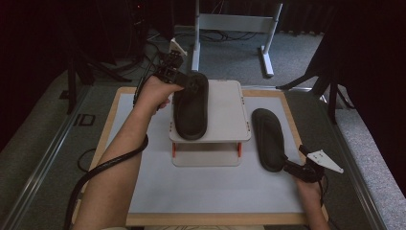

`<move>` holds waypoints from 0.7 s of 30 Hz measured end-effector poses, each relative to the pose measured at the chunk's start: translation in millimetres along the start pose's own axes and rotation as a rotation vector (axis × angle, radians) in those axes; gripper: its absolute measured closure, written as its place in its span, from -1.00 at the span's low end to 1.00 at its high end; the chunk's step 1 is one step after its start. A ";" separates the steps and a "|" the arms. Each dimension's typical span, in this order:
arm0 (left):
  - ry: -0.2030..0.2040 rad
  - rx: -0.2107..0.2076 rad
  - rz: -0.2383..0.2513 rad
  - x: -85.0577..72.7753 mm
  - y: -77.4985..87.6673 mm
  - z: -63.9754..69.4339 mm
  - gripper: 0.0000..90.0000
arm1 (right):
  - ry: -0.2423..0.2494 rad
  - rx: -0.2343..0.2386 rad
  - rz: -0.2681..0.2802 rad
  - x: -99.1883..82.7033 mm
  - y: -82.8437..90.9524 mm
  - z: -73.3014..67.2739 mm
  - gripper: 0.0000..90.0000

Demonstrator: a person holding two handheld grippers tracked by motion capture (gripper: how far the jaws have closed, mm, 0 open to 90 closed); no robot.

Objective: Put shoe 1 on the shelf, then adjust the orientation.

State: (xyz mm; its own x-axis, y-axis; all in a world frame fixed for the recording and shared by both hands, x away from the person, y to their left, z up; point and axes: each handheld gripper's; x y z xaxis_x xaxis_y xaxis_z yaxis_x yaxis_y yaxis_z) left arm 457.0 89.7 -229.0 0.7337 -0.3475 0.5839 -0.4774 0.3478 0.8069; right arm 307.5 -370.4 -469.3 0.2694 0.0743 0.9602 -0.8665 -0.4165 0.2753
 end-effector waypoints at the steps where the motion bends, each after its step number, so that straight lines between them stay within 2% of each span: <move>1: 0.003 -0.002 0.008 -2.1 1.4 -1.3 -0.59 | -0.001 0.000 0.000 0.0 0.0 0.1 -0.70; 4: 0.003 -0.007 0.048 -7.7 6.8 -5.1 -0.59 | -0.001 0.000 0.000 0.0 -0.2 0.0 -0.70; 6: 0.003 -0.007 0.048 -7.7 6.8 -5.1 -0.62 | 0.000 -0.001 -0.001 0.0 -0.2 -0.1 -0.70; 7: 0.012 0.009 0.107 -12.5 12.7 -9.4 -0.64 | -0.001 0.000 -0.002 0.0 -0.3 0.1 -0.70; 8: 0.012 0.009 0.107 -12.5 12.7 -9.4 -0.67 | 0.000 -0.003 -0.002 0.0 -0.3 0.0 -0.70; 10: -0.002 0.032 0.137 -16.8 15.7 -12.0 -0.68 | 0.000 -0.001 -0.003 0.0 -0.3 0.0 -0.70; 11: -0.002 0.032 0.137 -16.8 15.7 -12.0 -0.69 | 0.000 -0.001 -0.003 0.0 -0.3 0.0 -0.70; 14: -0.017 0.001 0.199 -25.3 19.8 -15.3 -0.69 | -0.003 -0.001 -0.004 -0.1 -0.4 0.0 -0.70; 16: -0.033 0.018 0.222 -29.9 20.9 -16.5 -0.69 | -0.002 0.000 -0.002 0.0 -0.2 -0.1 -0.70; 17: -0.033 0.018 0.222 -29.9 20.9 -16.5 -0.69 | -0.002 0.000 -0.002 0.0 -0.2 -0.1 -0.70; 18: -0.015 0.022 0.254 -35.5 21.5 -20.6 -0.69 | -0.002 0.000 -0.004 0.0 -0.6 -0.2 -0.70; 19: -0.015 0.022 0.254 -35.5 21.5 -20.6 -0.69 | -0.002 0.000 -0.004 0.0 -0.6 -0.2 -0.70; 20: -0.008 0.032 0.279 -40.0 21.6 -23.9 -0.69 | -0.002 0.001 -0.005 0.0 -0.5 -0.2 -0.70; 21: -0.008 0.032 0.279 -40.0 21.6 -23.9 -0.69 | -0.002 0.001 -0.005 0.0 -0.5 -0.2 -0.70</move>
State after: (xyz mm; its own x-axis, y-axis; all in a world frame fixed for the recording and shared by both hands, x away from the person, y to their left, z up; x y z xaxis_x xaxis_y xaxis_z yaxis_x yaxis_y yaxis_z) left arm 428.9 132.0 -237.1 0.5679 -0.2485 0.7847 -0.6759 0.4033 0.6169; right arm 307.9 -370.0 -469.5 0.2750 0.0747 0.9585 -0.8647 -0.4167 0.2805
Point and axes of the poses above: each handheld gripper's, and its own axes: y roughly backward along the jaws, x roughly out of its top, z roughly to its right, and after that the axes turned 7 degrees about x, right-handed
